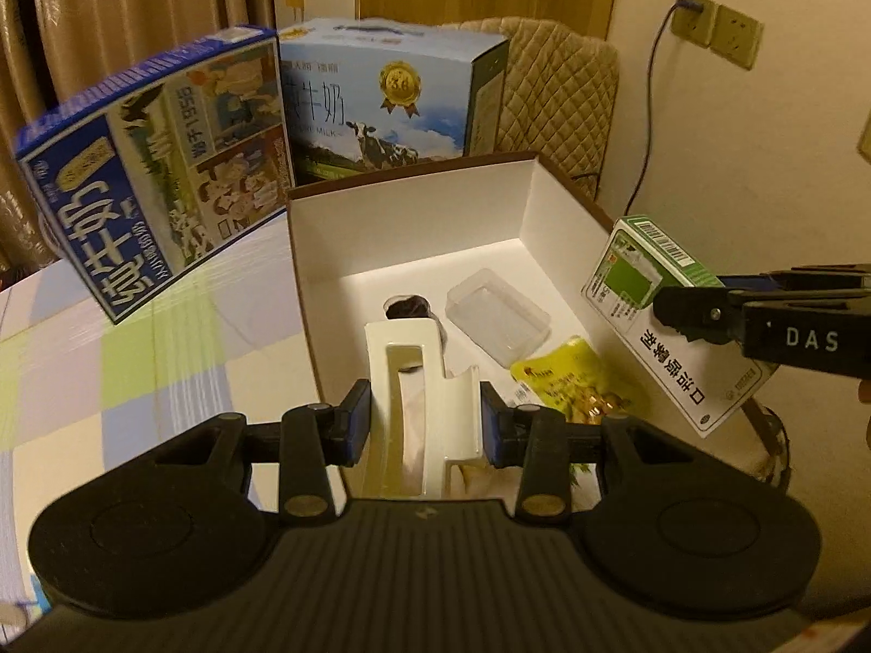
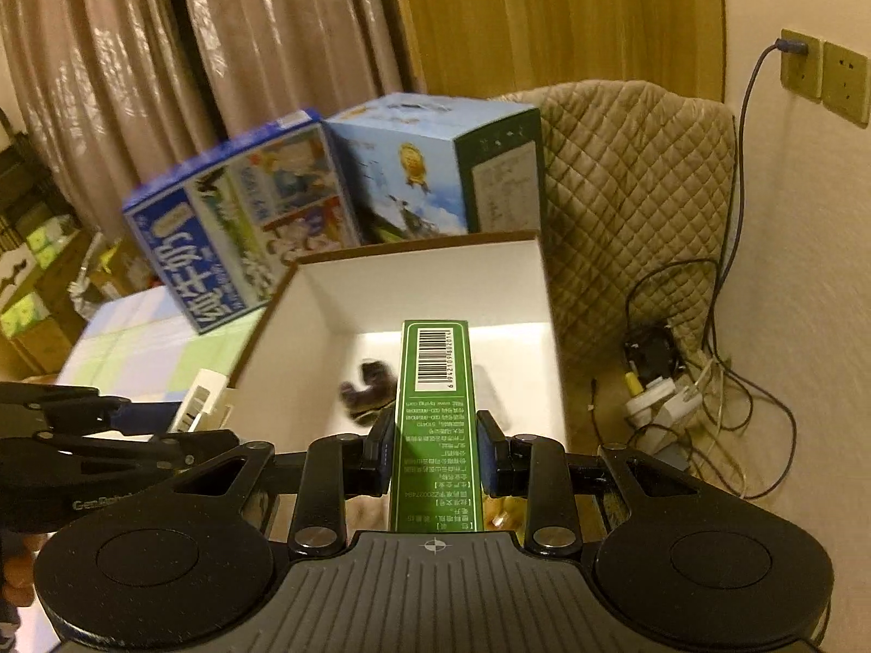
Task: Organize objects
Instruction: 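Carry the hair clip and green box over the cardboard box with both grippers, then open both grippers to drop the hair clip and green box into the box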
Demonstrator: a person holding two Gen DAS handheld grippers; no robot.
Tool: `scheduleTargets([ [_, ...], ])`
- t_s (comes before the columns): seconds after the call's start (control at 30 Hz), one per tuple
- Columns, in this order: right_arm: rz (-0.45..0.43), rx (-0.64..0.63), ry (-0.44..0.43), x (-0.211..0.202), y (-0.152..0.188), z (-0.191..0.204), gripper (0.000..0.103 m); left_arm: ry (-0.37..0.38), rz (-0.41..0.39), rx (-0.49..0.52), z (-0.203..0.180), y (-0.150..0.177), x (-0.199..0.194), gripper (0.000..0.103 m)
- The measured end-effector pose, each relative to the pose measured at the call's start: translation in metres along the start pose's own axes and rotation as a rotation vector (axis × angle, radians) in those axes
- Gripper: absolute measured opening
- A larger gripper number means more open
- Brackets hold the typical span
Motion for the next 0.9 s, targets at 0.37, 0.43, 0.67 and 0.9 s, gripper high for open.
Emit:
scheduleTargets([
  [0.37,0.033,-0.038,0.033,0.088,-0.016,-0.025,0.027,-0.020,0.044,0.037,0.016,-0.028,0.086,0.035],
  [0.43,0.038,-0.043,0.034,0.102,-0.018,-0.028,0.027,-0.023,0.044,0.046,0.018,-0.033,0.097,0.035],
  [0.67,0.043,-0.111,0.055,0.137,-0.022,-0.033,0.027,-0.019,0.058,0.057,0.025,-0.041,0.125,0.035],
  [0.9,0.011,-0.132,0.066,0.159,-0.029,-0.039,0.027,-0.017,0.076,0.059,0.029,-0.042,0.143,0.035],
])
Point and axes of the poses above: each gripper's, at about its wrist camera, not at the fingertips, and x roughly the way its jaws point, z to its left, y to its underside, the point moved 9 cm from there along x, roughly the way its jaws point, and after that the axes turned 15 degrees about -z, right-handed, at the moved point
